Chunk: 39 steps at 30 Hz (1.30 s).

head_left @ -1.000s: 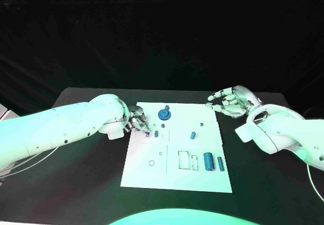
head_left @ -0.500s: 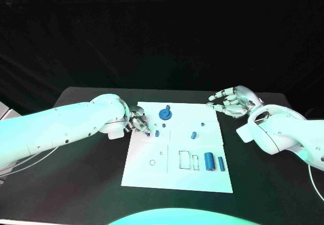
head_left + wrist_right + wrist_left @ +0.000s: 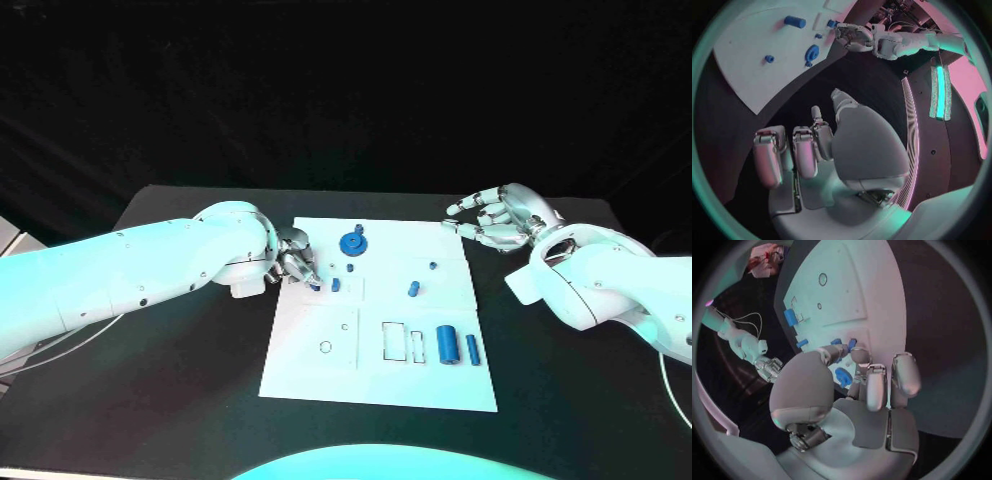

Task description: Assemble the parts on the task board

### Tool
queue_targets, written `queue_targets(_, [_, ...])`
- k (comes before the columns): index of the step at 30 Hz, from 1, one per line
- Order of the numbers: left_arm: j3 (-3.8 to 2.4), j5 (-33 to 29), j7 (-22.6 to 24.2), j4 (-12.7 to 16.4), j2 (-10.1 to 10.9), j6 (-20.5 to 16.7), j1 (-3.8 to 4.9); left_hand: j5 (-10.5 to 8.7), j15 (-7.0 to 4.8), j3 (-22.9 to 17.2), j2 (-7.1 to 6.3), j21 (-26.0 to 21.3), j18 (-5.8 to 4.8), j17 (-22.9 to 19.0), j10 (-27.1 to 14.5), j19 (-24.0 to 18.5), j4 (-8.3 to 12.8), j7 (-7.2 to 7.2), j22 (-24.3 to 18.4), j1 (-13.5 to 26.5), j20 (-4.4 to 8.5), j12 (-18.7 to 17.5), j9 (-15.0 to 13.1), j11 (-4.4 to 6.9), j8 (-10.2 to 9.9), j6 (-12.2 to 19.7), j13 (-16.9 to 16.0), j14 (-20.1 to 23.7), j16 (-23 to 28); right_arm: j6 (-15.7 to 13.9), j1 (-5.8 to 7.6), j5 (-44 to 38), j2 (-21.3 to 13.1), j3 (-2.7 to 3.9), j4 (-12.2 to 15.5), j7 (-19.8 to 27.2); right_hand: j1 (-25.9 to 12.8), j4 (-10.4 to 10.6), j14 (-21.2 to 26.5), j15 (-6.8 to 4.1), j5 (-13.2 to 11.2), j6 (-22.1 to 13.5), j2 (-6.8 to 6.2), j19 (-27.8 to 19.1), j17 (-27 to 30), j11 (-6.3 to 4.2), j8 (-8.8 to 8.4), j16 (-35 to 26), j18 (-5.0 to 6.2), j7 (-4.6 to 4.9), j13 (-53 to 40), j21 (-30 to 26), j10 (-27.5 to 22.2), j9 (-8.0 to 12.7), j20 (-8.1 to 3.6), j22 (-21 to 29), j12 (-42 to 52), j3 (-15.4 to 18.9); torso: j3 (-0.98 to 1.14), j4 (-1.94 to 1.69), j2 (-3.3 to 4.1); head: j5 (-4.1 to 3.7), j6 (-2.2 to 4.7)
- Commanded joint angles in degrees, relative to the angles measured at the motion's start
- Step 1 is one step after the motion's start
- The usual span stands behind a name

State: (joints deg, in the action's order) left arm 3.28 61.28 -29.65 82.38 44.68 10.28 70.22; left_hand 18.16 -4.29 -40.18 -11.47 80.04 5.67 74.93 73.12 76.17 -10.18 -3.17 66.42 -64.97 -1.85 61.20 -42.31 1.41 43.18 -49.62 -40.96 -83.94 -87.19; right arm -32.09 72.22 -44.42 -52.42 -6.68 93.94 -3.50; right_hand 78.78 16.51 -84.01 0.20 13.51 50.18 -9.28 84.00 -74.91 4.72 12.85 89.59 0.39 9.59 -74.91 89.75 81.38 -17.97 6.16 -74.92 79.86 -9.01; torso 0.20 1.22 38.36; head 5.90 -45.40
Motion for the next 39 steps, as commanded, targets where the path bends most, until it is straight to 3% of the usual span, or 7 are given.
queue_targets(1, [0.01,0.19,-0.13,0.25,-0.06,1.47,-0.10,0.24,-0.28,-10.74,0.73,0.20,-0.77,8.89,0.49,0.35,10.24,0.33,0.08,-0.09,-0.09,0.29,-0.58,0.09,0.19,-0.71,0.00,-4.53,-0.32,0.71,-0.05,-0.21,-0.02,0.00,0.06,0.60,-0.29,0.04,-5.49,0.18,-0.30,-0.07,0.04,6.00,-13.03,-0.12,0.35,-0.36,-0.39,-0.20,-5.88,0.25,-0.29,0.09,0.16,-15.08,-0.10,0.23,0.01,-0.01,-0.01,0.01,-0.01])
queue_targets(22, [0.13,0.04,-0.22,-0.61,-0.71,1.86,-0.17,0.27,-0.30,-11.11,0.70,0.23,-0.78,8.92,0.69,0.37,10.28,0.37,0.14,0.54,-0.05,0.39,-0.57,0.12,0.32,-0.84,-0.11,-4.53,-0.33,0.72,-0.05,-0.21,-0.12,0.00,0.14,0.58,-0.29,0.04,-5.49,0.18,-0.30,-0.07,0.04,6.00,-13.03,-0.12,0.35,-0.36,-0.39,-0.20,-5.88,0.25,-0.29,0.09,0.16,-15.08,-0.10,0.23,0.01,0.08,0.09,-0.11,0.06])
queue_targets(39, [0.22,-0.55,-0.21,-1.41,-1.62,3.07,-0.76,-0.07,-0.42,-10.97,0.56,0.25,-0.80,9.64,1.46,0.38,9.85,0.74,0.26,2.59,0.04,0.97,-0.61,0.35,0.79,-1.40,-0.88,-4.72,-0.65,0.74,-0.05,-0.21,-0.32,0.00,0.29,0.51,-0.32,0.02,-5.48,0.17,-0.30,-0.11,0.10,6.00,-12.97,-0.12,0.39,-0.39,-0.39,-0.20,-5.85,0.25,-0.31,0.13,0.16,-15.08,-0.12,0.32,0.06,-0.02,0.05,-0.57,-0.39])
